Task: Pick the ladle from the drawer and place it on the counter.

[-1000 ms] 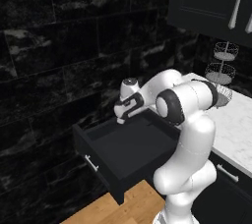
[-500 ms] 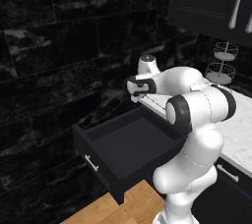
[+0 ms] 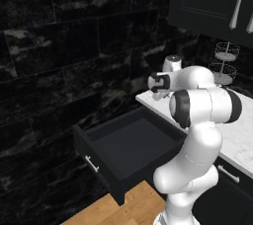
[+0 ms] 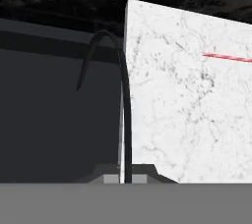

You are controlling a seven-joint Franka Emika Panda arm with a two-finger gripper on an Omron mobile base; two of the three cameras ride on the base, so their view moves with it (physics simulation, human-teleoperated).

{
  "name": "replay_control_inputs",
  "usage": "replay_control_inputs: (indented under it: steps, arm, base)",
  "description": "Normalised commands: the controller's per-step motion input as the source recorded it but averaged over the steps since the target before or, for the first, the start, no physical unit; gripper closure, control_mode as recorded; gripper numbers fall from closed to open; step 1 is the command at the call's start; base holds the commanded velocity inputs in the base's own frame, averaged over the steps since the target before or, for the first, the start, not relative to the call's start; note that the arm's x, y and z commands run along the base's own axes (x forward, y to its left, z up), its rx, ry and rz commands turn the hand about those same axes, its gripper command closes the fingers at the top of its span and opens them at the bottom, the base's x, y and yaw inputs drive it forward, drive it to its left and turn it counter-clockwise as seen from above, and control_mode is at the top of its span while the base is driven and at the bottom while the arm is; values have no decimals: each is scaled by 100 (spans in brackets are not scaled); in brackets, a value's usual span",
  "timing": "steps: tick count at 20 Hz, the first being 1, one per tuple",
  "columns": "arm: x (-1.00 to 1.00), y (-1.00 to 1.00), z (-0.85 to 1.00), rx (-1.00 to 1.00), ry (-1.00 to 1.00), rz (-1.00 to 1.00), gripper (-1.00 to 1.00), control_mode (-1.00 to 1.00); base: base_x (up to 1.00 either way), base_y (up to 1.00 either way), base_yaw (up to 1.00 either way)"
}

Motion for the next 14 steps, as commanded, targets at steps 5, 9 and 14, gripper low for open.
replay_control_inputs:
  steps: [5, 9, 14]
  arm:
    - [21, -100, -8, 0, 0, -8, 100, -100]
    - [31, -72, -60, 2, 2, -6, 100, -100]
    - [10, -17, -53, 0, 0, 0, 100, -100]
  base:
    - [0, 0, 0]
    - [0, 0, 0]
    - [0, 0, 0]
